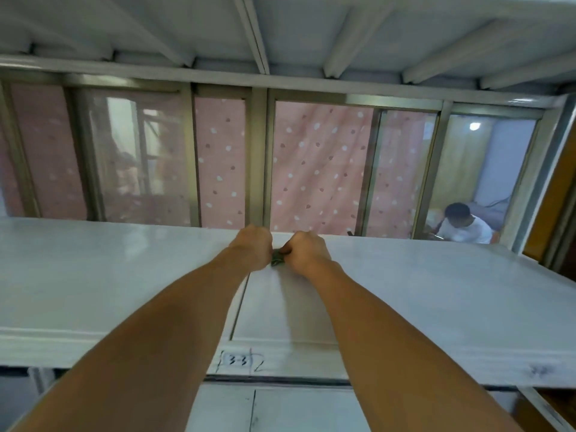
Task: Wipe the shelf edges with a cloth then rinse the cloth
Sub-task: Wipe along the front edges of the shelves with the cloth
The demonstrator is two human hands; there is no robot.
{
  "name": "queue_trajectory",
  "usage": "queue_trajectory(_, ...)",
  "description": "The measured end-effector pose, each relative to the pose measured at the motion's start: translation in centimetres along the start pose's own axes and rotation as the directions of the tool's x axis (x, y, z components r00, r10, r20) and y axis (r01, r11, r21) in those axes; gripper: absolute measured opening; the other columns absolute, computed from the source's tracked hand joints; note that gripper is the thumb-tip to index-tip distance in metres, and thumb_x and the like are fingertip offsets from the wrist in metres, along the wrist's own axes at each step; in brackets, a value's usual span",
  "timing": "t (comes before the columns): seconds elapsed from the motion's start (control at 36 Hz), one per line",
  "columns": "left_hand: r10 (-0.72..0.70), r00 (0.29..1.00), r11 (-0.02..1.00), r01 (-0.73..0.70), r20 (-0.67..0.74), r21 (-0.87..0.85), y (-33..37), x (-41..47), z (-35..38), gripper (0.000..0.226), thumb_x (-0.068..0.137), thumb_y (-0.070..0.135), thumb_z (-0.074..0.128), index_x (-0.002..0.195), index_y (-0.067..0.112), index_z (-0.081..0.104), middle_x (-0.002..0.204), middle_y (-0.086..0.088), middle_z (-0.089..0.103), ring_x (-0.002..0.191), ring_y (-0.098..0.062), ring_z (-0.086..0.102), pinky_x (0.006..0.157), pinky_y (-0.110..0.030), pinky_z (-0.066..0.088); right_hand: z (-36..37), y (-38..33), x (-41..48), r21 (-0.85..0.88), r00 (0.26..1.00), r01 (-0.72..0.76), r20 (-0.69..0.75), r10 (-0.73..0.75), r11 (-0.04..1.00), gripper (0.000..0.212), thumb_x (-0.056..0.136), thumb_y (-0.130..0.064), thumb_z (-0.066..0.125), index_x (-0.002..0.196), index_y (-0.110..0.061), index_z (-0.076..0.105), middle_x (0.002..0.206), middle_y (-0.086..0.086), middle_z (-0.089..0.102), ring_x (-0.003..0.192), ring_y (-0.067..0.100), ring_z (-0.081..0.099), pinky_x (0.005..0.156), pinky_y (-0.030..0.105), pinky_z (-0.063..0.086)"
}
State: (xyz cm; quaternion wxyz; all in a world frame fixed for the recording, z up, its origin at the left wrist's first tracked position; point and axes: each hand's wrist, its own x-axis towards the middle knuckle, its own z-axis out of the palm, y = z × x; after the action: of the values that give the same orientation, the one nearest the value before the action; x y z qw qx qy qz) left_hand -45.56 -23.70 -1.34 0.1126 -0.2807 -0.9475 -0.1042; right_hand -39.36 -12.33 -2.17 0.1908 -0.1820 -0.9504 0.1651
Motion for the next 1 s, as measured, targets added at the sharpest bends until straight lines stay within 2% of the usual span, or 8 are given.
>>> queue_trajectory(0.11,0.033,0.999,0.999,-0.033,-0.012,-0.005,-0.7,-3.8,-1.1,0.016,0.089,0.018,0.064,0.098,0.01,0.074,0.096,-0.01,0.066,0.078,-0.023,0.056,0.071,-0.029,0.052,-0.5,-1.6,-4.0,-0.02,1.0,-0.005,-0.007,0.005,1.0,0.027,0.087,-0.033,0.069,0.108,-0.02,0.078,0.11,0.009,0.068,0.094,0.029,0.064,0.084,0.031,0.056)
queue_trajectory(0.25,0.046,0.999,0.998,-0.046,-0.008,-0.048,-1.0,-8.5,-2.2,0.013,0.086,0.018,0.064,0.093,0.01,0.072,0.095,-0.01,0.061,0.077,-0.023,0.052,0.066,-0.029,0.045,-1.4,-3.1,-9.2,-0.071,1.0,-0.009,-0.026,0.007,0.997,0.022,0.087,-0.032,0.067,0.103,-0.024,0.08,0.103,0.006,0.071,0.087,0.026,0.064,0.08,0.03,0.057)
queue_trajectory(0.36,0.057,0.998,0.995,-0.056,0.01,-0.088,-1.0,-12.1,-3.5,0.008,0.084,0.016,0.064,0.077,0.013,0.064,0.088,-0.009,0.056,0.076,-0.025,0.055,0.065,-0.03,0.048,-2.3,-4.1,-12.8,-0.11,0.999,-0.018,-0.042,0.014,0.994,0.023,0.09,-0.03,0.062,0.105,-0.026,0.079,0.1,0.003,0.072,0.079,0.022,0.058,0.075,0.028,0.056)
queue_trajectory(0.56,0.072,0.997,0.991,-0.07,0.014,-0.117,-1.4,-17.4,-5.3,0.013,0.083,0.011,0.064,0.09,0.011,0.075,0.089,-0.007,0.061,0.077,-0.022,0.06,0.065,-0.028,0.055,-3.9,-6.0,-18.3,-0.102,1.0,-0.021,-0.007,0.021,0.995,0.023,0.092,-0.028,0.062,0.107,-0.028,0.08,0.1,0.001,0.072,0.08,0.02,0.06,0.072,0.026,0.055)
queue_trajectory(0.67,0.088,0.996,0.989,-0.087,0.006,-0.122,-1.8,-19.8,-6.0,0.008,0.084,0.012,0.065,0.085,0.01,0.073,0.087,-0.008,0.062,0.076,-0.022,0.061,0.061,-0.028,0.053,-4.4,-7.1,-20.5,-0.09,1.0,-0.021,-0.017,0.019,0.996,0.021,0.093,-0.027,0.064,0.106,-0.027,0.08,0.093,0.001,0.071,0.073,0.018,0.058,0.061,0.023,0.049)
queue_trajectory(0.78,0.099,0.995,0.989,-0.097,0.008,-0.115,-2.9,-22.0,-7.3,0.004,0.084,0.013,0.067,0.082,0.01,0.069,0.08,-0.006,0.055,0.072,-0.022,0.057,0.059,-0.029,0.048,-4.8,-8.9,-22.3,-0.066,1.0,-0.015,-0.006,0.014,0.998,0.019,0.094,-0.027,0.065,0.105,-0.022,0.08,0.084,0.0,0.067,0.067,0.015,0.057,0.059,0.023,0.048)
queue_trajectory(0.92,0.061,0.998,0.994,-0.06,0.002,-0.087,-6.0,-24.0,-8.0,0.009,0.085,0.011,0.065,0.076,0.011,0.066,0.073,-0.005,0.053,0.067,-0.021,0.054,0.055,-0.028,0.044,-3.0,-11.6,-24.1,-0.085,0.996,0.085,0.015,-0.084,0.993,0.024,0.096,-0.022,0.062,0.114,-0.025,0.078,0.097,0.003,0.071,0.07,0.018,0.057,0.062,0.023,0.046)
queue_trajectory(1.0,0.024,1.0,0.996,-0.023,0.003,-0.08,-7.8,-24.6,-8.3,0.005,0.085,0.01,0.065,0.082,0.01,0.069,0.078,-0.007,0.059,0.066,-0.019,0.055,0.056,-0.027,0.045,-1.8,-13.2,-24.4,-0.106,0.991,0.136,0.018,-0.135,0.985,0.027,0.097,-0.019,0.059,0.118,-0.023,0.075,0.101,0.005,0.07,0.075,0.02,0.057,0.066,0.024,0.046)
